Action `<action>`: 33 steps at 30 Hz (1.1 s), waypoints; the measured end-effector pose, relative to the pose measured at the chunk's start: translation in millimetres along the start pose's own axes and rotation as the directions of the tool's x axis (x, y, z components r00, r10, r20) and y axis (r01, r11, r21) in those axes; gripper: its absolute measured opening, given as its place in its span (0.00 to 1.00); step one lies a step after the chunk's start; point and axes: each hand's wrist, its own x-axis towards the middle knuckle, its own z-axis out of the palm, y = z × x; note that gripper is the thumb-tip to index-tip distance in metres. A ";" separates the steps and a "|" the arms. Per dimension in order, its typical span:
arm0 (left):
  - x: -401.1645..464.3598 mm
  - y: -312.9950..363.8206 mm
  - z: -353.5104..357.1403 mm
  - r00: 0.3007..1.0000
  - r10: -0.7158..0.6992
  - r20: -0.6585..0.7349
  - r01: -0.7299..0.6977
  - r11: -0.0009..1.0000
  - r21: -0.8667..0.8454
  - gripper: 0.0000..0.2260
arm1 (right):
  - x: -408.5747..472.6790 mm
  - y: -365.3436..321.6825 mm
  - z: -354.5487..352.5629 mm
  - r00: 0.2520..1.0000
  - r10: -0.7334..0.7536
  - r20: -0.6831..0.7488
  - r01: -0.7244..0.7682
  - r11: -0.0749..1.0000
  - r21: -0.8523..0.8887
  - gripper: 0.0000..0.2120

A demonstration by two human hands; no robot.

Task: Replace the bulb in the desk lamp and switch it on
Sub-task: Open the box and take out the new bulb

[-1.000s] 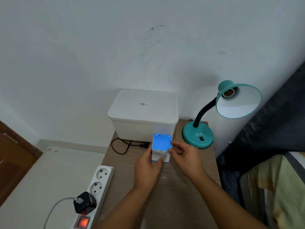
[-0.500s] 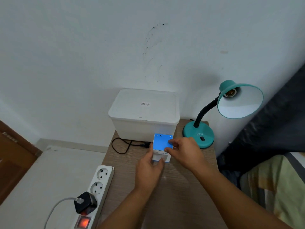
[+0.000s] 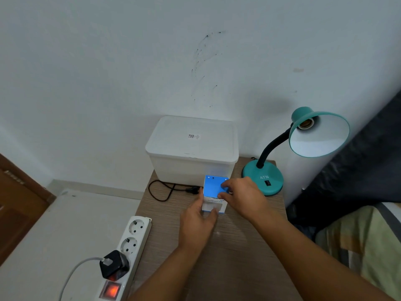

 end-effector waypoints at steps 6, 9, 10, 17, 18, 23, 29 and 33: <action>-0.8 0.5 0.6 1.000 0.004 0.005 -0.004 1.000 -0.026 0.28 | 2.1 0.5 -2.2 0.999 -0.026 0.021 0.027 0.999 -0.041 0.22; -1.5 0.9 0.6 1.000 0.010 0.010 -0.010 1.000 -0.029 0.28 | 4.8 -0.4 -5.4 0.997 -0.030 0.067 0.034 0.997 -0.062 0.27; -1.5 0.5 1.1 1.000 0.012 0.010 -0.012 1.000 -0.028 0.28 | 5.7 -0.9 -6.2 0.996 -0.037 0.077 0.043 0.996 -0.076 0.27; -0.1 -0.2 4.4 1.000 -0.005 -0.013 0.005 1.000 0.014 0.29 | 5.2 -6.3 -6.4 0.980 -0.145 0.137 0.180 0.941 -0.287 0.16; 0.9 -0.5 4.7 1.000 -0.005 -0.023 0.006 1.000 0.019 0.28 | 4.6 -6.5 -6.0 0.976 -0.159 0.146 0.198 0.930 -0.309 0.15; 5.3 4.5 1.3 0.998 0.004 -0.069 -0.003 1.000 0.009 0.18 | -0.4 -5.1 -2.8 0.964 -0.221 0.145 0.259 0.895 -0.363 0.13; 13.4 -1.3 -4.1 0.997 0.036 -0.073 -0.031 0.998 0.063 0.19 | -7.7 1.6 6.6 0.967 -0.247 0.059 0.254 0.925 -0.283 0.16; 12.3 0.1 -5.8 0.998 0.037 -0.048 -0.038 0.999 -0.001 0.21 | -11.7 5.3 13.2 0.968 -0.234 -0.086 0.215 0.958 -0.191 0.17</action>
